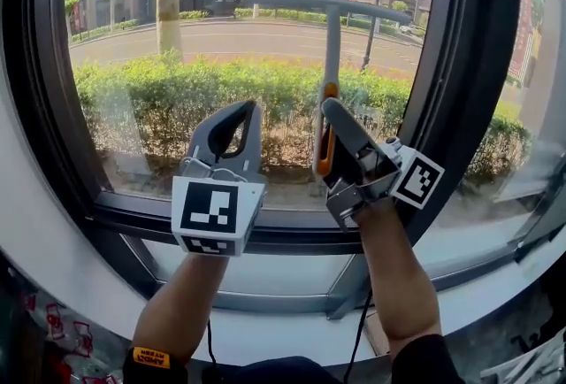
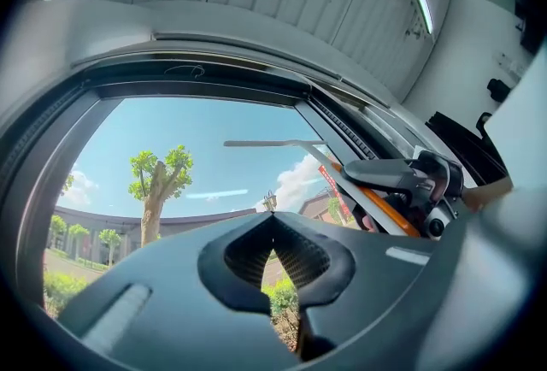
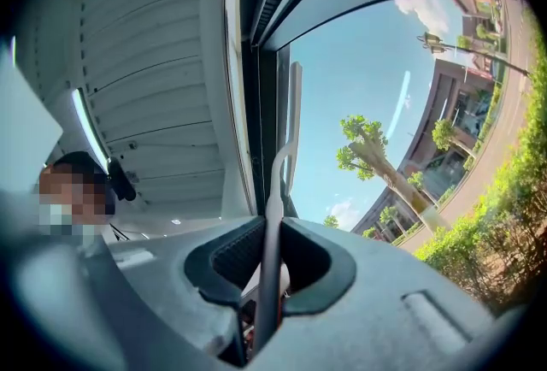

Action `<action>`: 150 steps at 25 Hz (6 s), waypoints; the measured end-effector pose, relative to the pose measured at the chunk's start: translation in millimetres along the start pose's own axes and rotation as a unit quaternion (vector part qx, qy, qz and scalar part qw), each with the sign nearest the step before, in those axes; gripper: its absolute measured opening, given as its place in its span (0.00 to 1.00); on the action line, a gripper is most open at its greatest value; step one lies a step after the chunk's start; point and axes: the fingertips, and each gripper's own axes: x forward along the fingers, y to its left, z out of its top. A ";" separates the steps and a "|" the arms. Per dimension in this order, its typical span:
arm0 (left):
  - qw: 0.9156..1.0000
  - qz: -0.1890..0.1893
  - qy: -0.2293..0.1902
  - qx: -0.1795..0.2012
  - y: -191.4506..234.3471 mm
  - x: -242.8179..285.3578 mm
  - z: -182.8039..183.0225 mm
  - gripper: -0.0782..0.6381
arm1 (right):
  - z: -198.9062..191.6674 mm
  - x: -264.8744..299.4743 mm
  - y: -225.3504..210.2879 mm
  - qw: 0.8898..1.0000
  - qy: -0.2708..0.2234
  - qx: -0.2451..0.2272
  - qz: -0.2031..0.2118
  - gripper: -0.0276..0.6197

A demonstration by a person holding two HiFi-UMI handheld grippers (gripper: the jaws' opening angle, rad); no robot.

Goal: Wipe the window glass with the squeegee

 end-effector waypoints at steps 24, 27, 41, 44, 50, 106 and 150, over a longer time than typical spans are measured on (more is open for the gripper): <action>0.999 -0.011 0.043 -0.024 -28.3 3.3 -48.1 0.12 | -37.7 -38.6 -27.8 0.998 0.001 0.059 -0.020 0.12; 0.998 -0.014 0.057 -0.029 -33.5 -2.2 -66.0 0.12 | -57.0 -54.2 -33.0 0.997 0.002 0.074 -0.030 0.12; 0.991 -0.016 0.119 -0.060 -58.2 -33.1 -129.1 0.13 | -116.2 -119.3 -46.8 0.989 0.013 0.125 -0.075 0.13; 0.990 -0.017 0.125 -0.062 -60.9 -34.1 -134.4 0.13 | -117.1 -120.6 -45.2 0.989 0.020 0.124 -0.073 0.12; 0.991 -0.018 0.117 -0.059 -61.7 -34.2 -127.7 0.13 | -111.8 -121.0 -41.8 0.993 0.036 0.091 -0.070 0.12; 0.989 -0.018 0.130 -0.065 -26.5 -109.8 -135.1 0.13 | -165.7 -124.4 -12.4 0.991 0.001 0.097 -0.093 0.12; 0.975 0.076 0.205 -0.043 298.8 -283.3 -237.9 0.13 | -480.5 137.2 -32.2 0.967 0.060 0.184 -0.167 0.12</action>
